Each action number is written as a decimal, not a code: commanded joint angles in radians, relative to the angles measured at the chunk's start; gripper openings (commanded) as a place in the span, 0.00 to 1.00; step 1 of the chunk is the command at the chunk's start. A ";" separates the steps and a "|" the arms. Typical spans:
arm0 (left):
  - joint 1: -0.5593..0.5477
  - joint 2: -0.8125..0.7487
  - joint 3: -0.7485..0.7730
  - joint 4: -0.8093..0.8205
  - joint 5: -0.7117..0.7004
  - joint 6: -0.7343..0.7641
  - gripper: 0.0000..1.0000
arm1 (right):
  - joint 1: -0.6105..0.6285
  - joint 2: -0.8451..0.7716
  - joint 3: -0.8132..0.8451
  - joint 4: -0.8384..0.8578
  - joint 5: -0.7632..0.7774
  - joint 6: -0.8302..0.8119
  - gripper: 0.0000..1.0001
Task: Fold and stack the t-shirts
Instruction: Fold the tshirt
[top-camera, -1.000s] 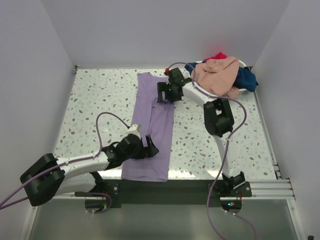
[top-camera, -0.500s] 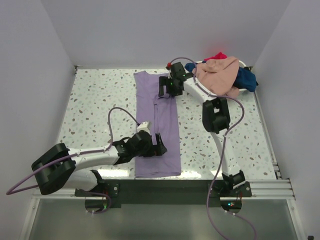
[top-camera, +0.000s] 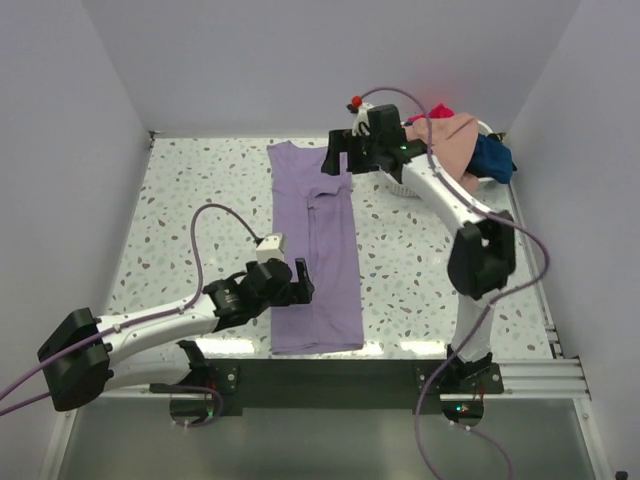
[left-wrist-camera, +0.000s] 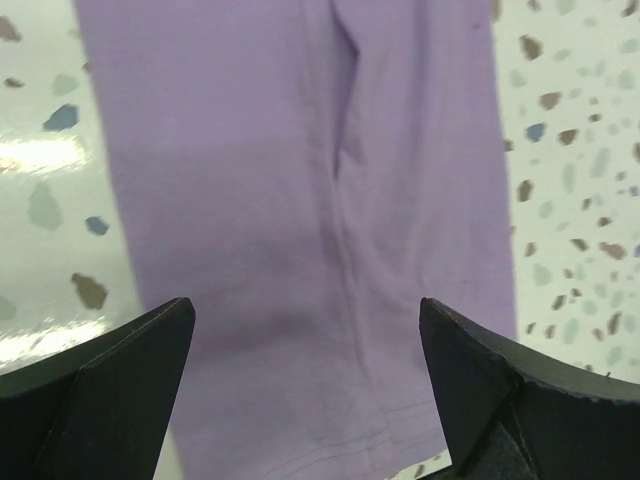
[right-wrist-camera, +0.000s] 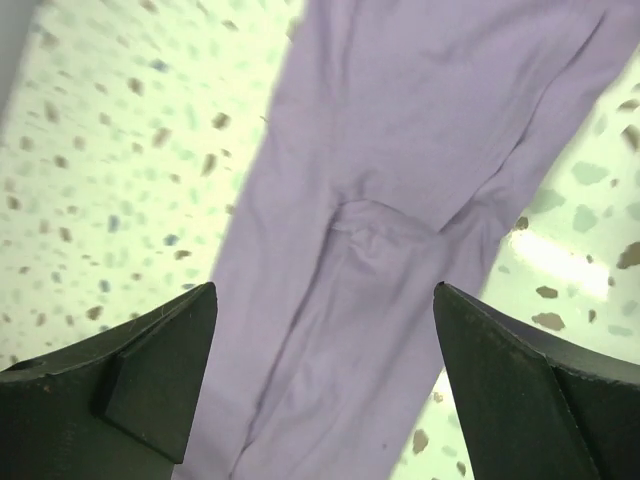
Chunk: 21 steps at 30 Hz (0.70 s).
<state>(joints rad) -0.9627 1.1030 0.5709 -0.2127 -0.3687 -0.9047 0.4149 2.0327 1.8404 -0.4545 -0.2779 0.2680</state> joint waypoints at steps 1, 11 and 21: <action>-0.002 0.011 0.015 -0.135 -0.081 0.004 1.00 | 0.041 -0.259 -0.189 0.083 0.045 -0.016 0.93; -0.002 -0.068 -0.006 -0.240 -0.107 -0.088 1.00 | 0.303 -0.554 -0.716 0.065 0.233 0.114 0.89; -0.002 -0.118 -0.080 -0.281 -0.076 -0.092 1.00 | 0.441 -0.764 -0.978 -0.052 0.359 0.275 0.89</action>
<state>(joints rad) -0.9627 1.0077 0.4995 -0.4694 -0.4416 -0.9855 0.8455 1.3373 0.8635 -0.4812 0.0017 0.4767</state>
